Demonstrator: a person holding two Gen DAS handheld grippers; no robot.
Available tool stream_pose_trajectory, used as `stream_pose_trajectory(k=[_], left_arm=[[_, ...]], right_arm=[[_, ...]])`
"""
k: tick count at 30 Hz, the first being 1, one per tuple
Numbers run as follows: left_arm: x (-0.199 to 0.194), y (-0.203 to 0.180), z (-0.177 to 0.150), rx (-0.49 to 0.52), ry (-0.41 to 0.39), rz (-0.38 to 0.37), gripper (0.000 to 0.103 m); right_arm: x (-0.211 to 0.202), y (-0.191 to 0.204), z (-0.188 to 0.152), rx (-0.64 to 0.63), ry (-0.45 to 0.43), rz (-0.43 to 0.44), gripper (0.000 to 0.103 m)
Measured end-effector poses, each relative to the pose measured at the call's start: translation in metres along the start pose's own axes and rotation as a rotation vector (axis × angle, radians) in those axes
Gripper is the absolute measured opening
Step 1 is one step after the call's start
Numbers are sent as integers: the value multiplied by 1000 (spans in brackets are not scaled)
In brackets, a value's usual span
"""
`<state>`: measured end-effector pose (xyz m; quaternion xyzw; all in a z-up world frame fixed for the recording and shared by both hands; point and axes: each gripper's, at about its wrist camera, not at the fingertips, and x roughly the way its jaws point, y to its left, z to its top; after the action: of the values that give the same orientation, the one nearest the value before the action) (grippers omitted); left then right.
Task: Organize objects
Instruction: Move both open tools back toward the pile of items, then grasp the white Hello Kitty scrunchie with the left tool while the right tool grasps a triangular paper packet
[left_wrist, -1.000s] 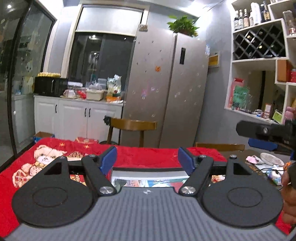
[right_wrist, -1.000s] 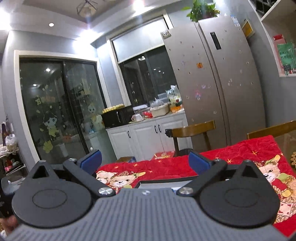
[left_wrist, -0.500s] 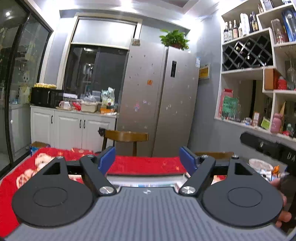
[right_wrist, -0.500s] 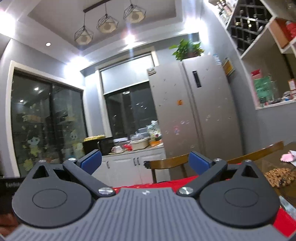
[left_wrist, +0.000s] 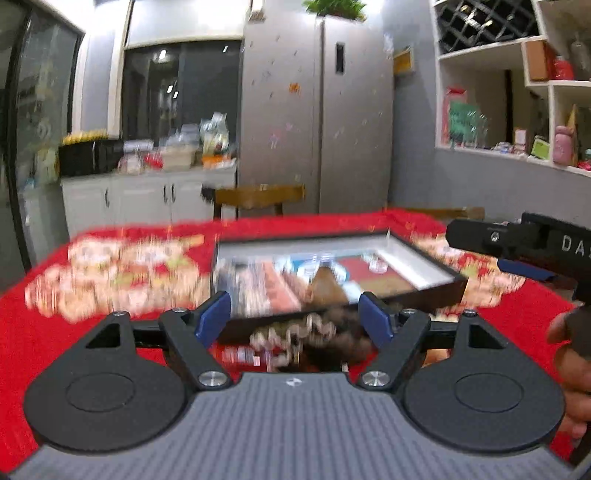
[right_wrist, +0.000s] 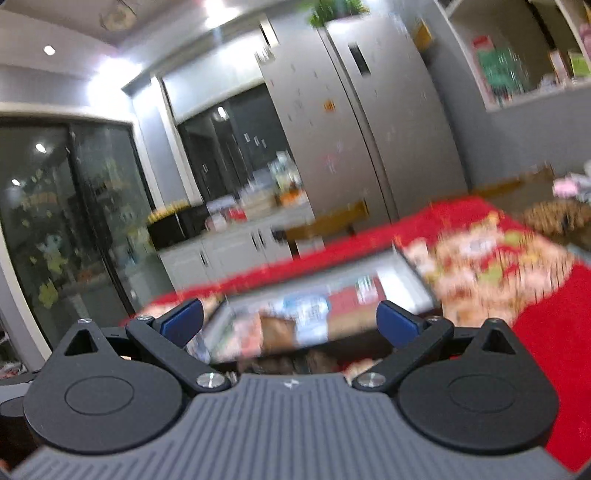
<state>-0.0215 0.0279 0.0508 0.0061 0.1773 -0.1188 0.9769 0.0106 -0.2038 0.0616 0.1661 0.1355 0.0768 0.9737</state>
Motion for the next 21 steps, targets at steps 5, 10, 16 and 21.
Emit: stream_pose_trajectory(k=[5,10,16,21], left_arm=[[21,5,-14,-52,131,-40,79],[41,2,-26,-22,188,-13,79],[57,4,-28,-28,226,-9,70],[68,11,-28,-68,260,-35,66]], right_arm=[[13,-6,-23,-7,132,-22,99],[23,-8,-36,13,233,-2,95],[37,-15,-46,63,318,-33,93],[38,-10,-48,33,325,-14,92]])
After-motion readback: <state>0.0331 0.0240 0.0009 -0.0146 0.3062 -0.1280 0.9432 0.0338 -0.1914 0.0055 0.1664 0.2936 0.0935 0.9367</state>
